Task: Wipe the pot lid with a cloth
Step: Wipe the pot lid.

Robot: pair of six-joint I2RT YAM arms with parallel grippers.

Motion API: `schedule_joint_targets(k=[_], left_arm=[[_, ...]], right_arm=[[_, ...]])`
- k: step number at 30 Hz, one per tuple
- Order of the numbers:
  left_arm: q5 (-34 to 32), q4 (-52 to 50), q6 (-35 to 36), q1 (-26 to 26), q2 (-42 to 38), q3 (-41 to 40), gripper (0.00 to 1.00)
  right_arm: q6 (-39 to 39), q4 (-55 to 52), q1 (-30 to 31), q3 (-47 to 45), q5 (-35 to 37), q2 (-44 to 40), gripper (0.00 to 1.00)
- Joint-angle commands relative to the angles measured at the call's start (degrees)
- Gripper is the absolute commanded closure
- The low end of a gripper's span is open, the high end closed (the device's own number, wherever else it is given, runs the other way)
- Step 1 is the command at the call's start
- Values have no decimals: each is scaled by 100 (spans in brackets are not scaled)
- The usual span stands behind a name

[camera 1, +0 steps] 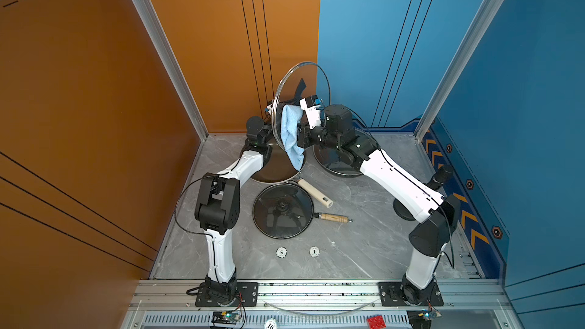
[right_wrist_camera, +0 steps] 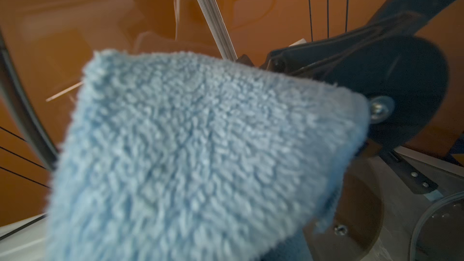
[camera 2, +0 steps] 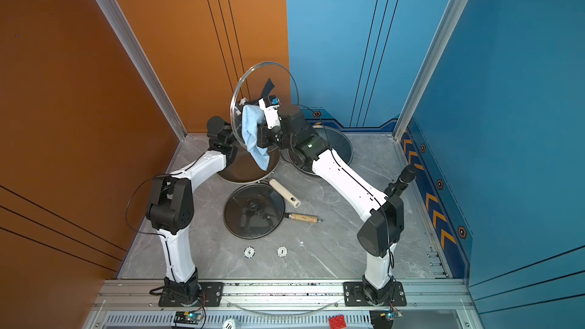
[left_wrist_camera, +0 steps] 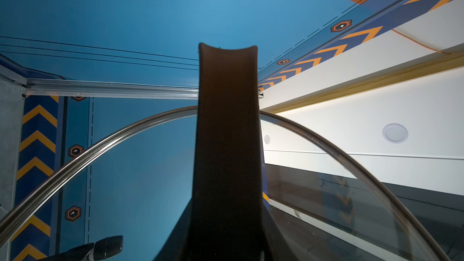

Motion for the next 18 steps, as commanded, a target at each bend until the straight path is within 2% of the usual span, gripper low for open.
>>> schedule_joint_targets(k=[1, 8, 13, 18], left_arm=[[-4, 788, -116, -120, -519, 102, 94], [196, 492, 117, -194, -636, -151, 95], [370, 492, 140, -253, -646, -138, 95], [543, 489, 257, -242, -763, -49, 95]], right_arm=[[-496, -372, 213, 763, -1, 104, 100], [-641, -274, 243, 1465, -110, 193, 100], [-611, -257, 81, 2174, -1, 563, 99], [-205, -261, -595, 2536, 185, 918, 99]])
